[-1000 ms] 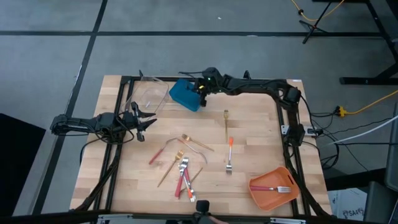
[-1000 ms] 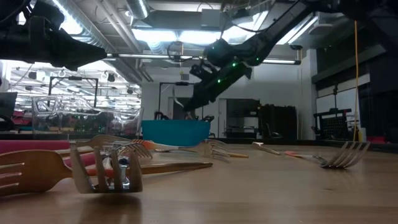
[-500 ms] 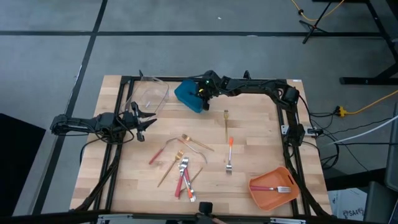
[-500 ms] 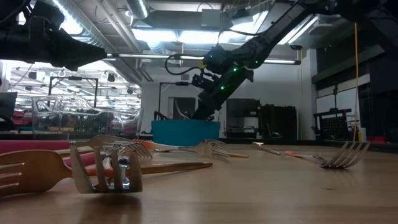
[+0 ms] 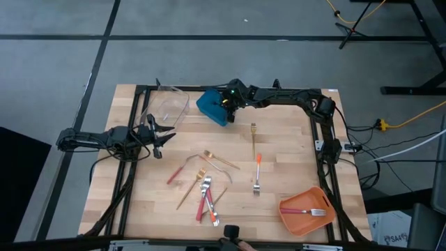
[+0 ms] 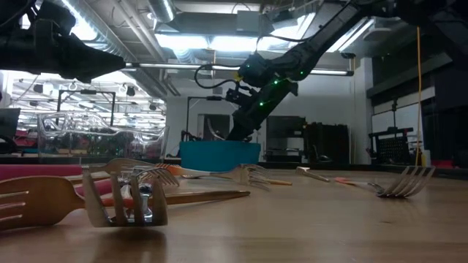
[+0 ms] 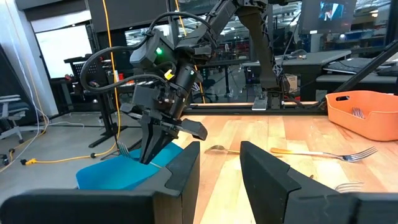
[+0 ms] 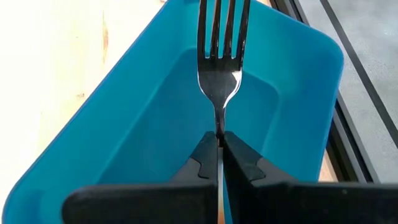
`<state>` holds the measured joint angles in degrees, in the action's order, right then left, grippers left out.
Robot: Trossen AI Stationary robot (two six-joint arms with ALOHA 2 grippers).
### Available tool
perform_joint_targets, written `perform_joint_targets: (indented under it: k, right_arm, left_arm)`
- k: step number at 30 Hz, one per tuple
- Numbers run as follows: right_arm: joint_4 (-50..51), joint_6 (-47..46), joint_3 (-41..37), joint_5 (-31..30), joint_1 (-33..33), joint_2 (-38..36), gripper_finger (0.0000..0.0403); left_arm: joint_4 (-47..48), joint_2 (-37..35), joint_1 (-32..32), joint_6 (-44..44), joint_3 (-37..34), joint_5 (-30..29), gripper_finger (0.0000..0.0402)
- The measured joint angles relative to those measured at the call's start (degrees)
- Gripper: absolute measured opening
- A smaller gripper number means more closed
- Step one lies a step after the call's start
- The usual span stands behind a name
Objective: Sort silverware by color (type)
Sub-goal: Put the orange fork into the blue bin, then put the pink fork into the orange bin
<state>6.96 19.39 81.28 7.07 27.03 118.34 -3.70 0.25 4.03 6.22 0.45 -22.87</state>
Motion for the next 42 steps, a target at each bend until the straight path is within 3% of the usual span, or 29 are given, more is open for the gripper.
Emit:
perform_joint_targets:
  k: [11,23,32,42]
  right_arm:
    - [0.0,0.0,0.0,0.0,0.0,0.0,0.0002]
    - [0.0,0.0,0.0,0.0,0.0,-0.1,0.0071]
    - [0.0,0.0,0.0,0.0,0.0,-0.1,0.0080]
    - [0.0,0.0,0.0,0.0,0.0,-0.1,0.0081]
  left_arm:
    - [0.0,0.0,0.0,0.0,0.0,0.0,0.0109]
    - [0.0,0.0,0.0,0.0,0.0,0.0,0.0109]
    - [0.0,0.0,0.0,-0.1,0.0,0.0,0.0109]
    - [0.0,0.0,0.0,-9.3,0.0,0.0,0.0109]
